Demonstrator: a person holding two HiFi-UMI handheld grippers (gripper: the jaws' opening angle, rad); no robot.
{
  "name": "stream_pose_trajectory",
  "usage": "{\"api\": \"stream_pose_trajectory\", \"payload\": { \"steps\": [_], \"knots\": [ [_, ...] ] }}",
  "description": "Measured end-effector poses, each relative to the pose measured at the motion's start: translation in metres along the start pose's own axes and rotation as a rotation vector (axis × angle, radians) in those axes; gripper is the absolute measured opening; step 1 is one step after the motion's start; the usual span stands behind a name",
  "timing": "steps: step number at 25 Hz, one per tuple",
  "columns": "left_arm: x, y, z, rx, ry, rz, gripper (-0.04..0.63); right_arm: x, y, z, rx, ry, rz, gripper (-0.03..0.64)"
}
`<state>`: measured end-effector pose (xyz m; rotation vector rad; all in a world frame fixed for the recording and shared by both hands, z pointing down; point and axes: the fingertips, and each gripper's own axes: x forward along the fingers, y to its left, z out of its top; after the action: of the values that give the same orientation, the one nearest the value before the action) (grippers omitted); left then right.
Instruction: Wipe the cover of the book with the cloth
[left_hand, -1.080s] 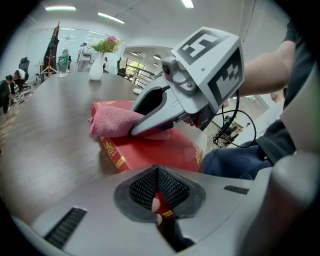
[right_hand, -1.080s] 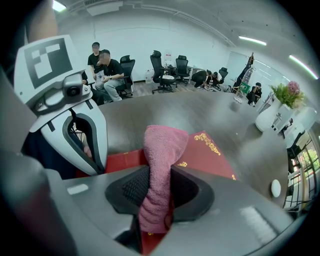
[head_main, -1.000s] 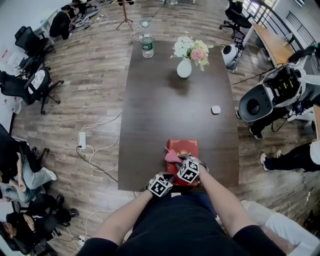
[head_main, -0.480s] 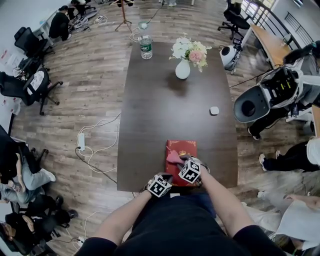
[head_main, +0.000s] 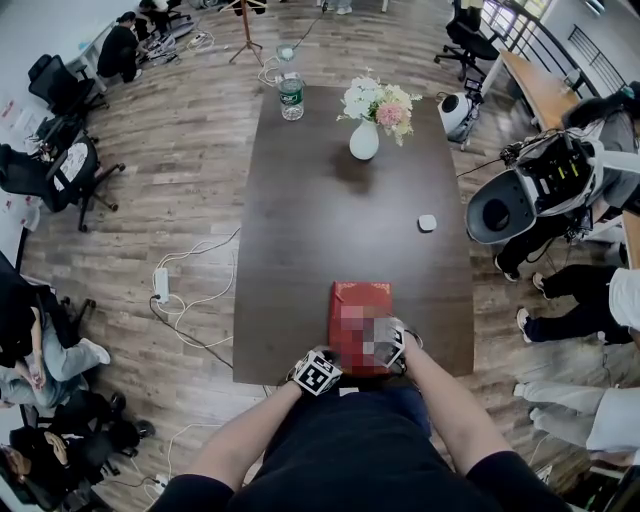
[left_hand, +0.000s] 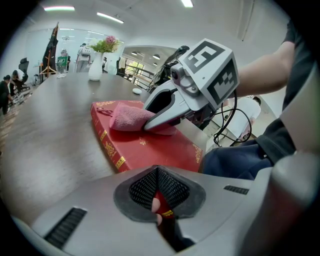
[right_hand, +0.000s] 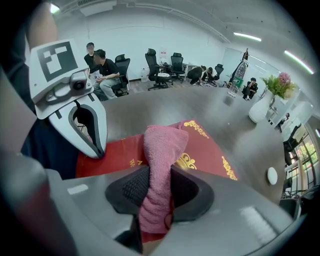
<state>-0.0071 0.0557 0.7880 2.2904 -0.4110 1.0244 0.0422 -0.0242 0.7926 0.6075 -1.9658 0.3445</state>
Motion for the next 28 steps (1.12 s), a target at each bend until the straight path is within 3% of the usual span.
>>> {"api": "stream_pose_trajectory", "payload": {
  "steps": [28],
  "knots": [
    [0.0, 0.0, -0.006, 0.012, 0.006, -0.001, -0.005, -0.018, -0.015, -0.034, 0.074, 0.013, -0.048, 0.117]
  ]
}}
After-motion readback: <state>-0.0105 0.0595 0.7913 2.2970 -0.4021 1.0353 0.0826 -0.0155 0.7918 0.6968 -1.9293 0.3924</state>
